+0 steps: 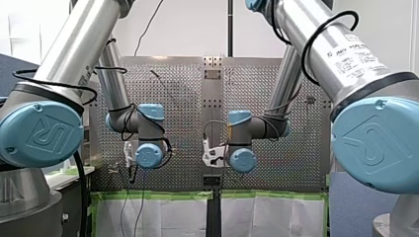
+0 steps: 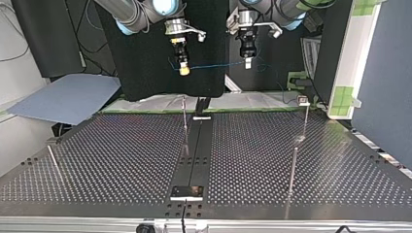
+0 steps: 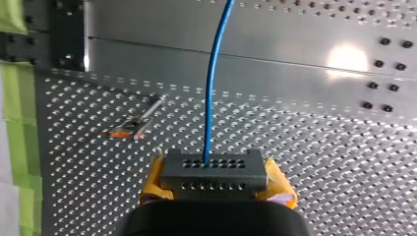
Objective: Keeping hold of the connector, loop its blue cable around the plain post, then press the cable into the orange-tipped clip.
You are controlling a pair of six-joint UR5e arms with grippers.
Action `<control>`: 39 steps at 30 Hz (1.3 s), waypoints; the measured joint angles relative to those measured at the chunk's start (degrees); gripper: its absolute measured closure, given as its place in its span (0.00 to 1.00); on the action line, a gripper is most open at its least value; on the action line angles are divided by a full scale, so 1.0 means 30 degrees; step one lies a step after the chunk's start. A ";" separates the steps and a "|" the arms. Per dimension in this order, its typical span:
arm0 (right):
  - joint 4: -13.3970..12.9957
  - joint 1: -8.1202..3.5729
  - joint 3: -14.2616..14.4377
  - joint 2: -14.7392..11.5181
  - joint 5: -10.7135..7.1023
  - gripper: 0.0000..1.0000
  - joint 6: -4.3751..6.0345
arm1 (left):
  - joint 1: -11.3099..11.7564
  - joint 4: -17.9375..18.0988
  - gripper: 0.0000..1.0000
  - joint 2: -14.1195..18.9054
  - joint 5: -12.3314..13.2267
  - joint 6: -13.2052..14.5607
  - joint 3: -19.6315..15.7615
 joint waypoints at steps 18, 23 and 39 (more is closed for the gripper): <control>0.0006 0.0000 -0.0006 0.0149 0.0003 1.00 0.0000 | 0.0636 -0.0666 0.99 -0.0602 -0.0079 0.0655 -0.0482; 0.0006 0.0000 -0.0006 0.0148 0.0002 1.00 0.0001 | 0.0954 -0.1311 0.99 -0.0848 -0.0086 0.1031 -0.0603; 0.0065 -0.0035 -0.0069 0.0095 0.0061 1.00 0.0056 | 0.1044 -0.1425 0.99 -0.0811 -0.0110 0.1095 -0.0670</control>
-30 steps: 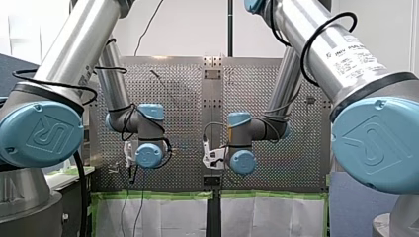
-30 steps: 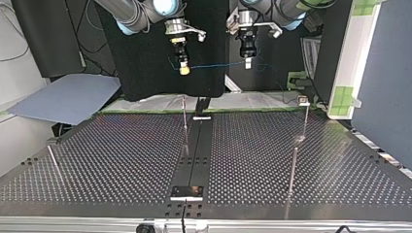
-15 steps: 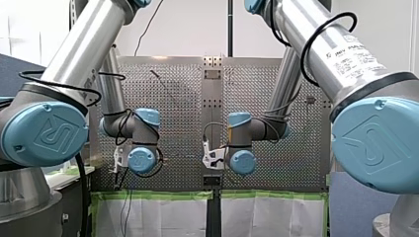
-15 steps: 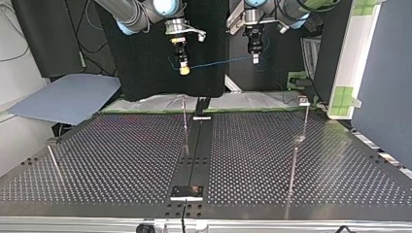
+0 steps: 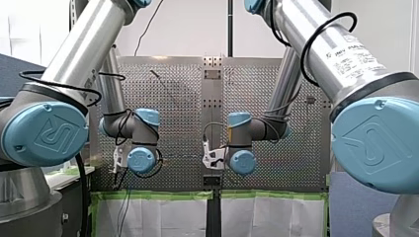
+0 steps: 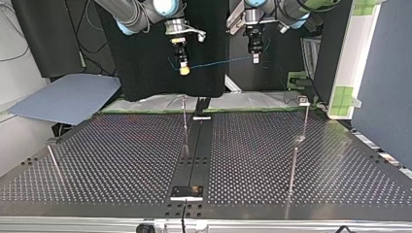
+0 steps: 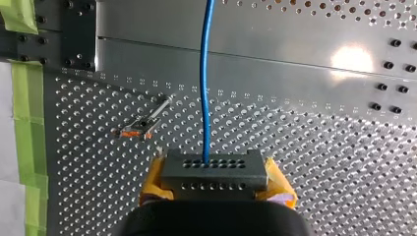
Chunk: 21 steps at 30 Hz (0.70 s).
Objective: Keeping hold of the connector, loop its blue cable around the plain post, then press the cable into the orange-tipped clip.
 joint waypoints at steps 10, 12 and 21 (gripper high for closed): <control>0.1545 -0.0014 -0.0973 -0.1549 0.0946 1.00 0.1417 | 0.0083 -0.1164 0.99 0.1514 -0.0305 -0.0880 0.0168; 0.1901 -0.0062 -0.1094 -0.1900 0.0722 1.00 0.1664 | 0.0176 -0.1489 0.99 0.1832 -0.0471 -0.0985 0.0316; 0.3444 -0.0134 -0.2362 -0.3445 -0.0742 1.00 0.1882 | 0.0416 -0.3145 0.99 0.3495 -0.2021 -0.0806 0.1863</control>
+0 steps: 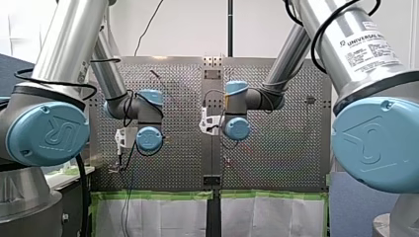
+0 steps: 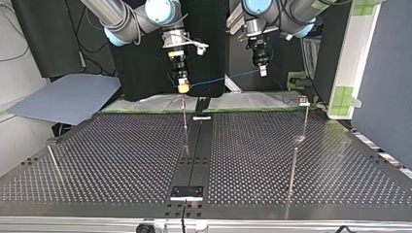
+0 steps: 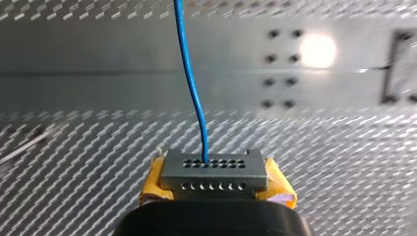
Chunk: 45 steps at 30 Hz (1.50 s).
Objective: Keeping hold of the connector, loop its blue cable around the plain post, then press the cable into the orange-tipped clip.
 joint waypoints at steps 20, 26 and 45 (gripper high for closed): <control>0.3803 -0.0452 -0.3480 -0.3801 -0.2119 1.00 0.0050 | 0.0045 -0.3868 0.99 0.3870 -0.2459 -0.0897 0.3870; 0.4838 -0.0663 -0.4037 -0.4688 -0.2679 1.00 0.0046 | 0.0070 -0.5066 0.99 0.5069 -0.2919 -0.0863 0.5069; 0.5945 -0.1537 -0.5378 -0.4280 -0.3865 1.00 0.0145 | 0.0757 -0.8728 0.99 0.8630 -0.3706 -0.0110 0.8731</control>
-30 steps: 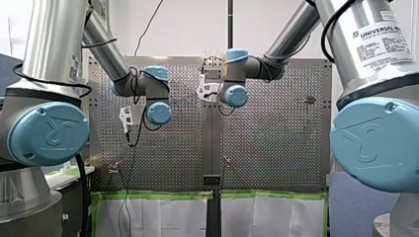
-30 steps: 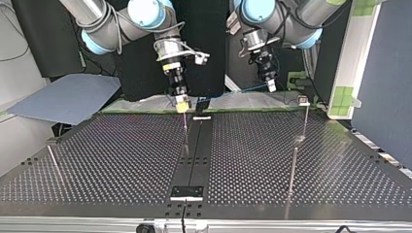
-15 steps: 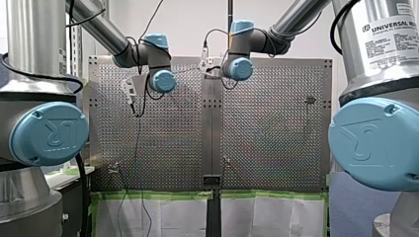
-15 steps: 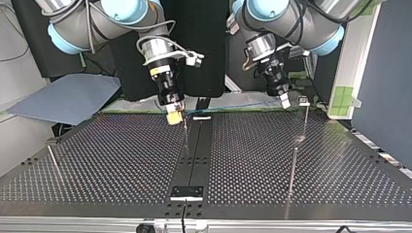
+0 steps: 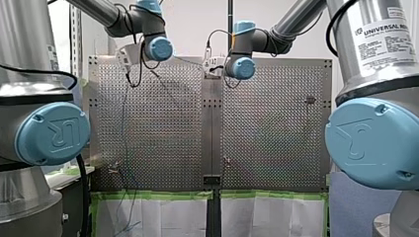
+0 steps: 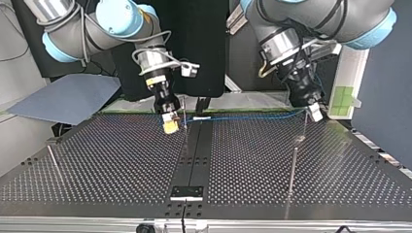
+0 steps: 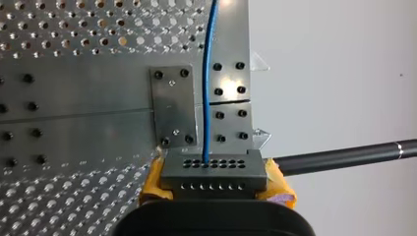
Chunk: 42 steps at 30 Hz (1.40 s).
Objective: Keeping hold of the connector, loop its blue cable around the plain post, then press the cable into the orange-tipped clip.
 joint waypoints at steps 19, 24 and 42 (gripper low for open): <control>0.0224 -0.0256 -0.1976 0.0549 -0.1657 1.00 0.0003 | 0.2712 -0.3871 0.99 -0.1350 0.3323 -0.0650 0.3424; 0.0274 -0.0291 -0.2511 0.0847 -0.1858 1.00 0.0017 | 0.3571 -0.4733 0.99 -0.2159 0.4189 -0.0934 0.3860; -0.0041 -0.0315 -0.3228 0.1721 -0.2491 1.00 0.0007 | 0.6662 -0.5952 0.99 -0.4259 0.7280 -0.2050 0.6052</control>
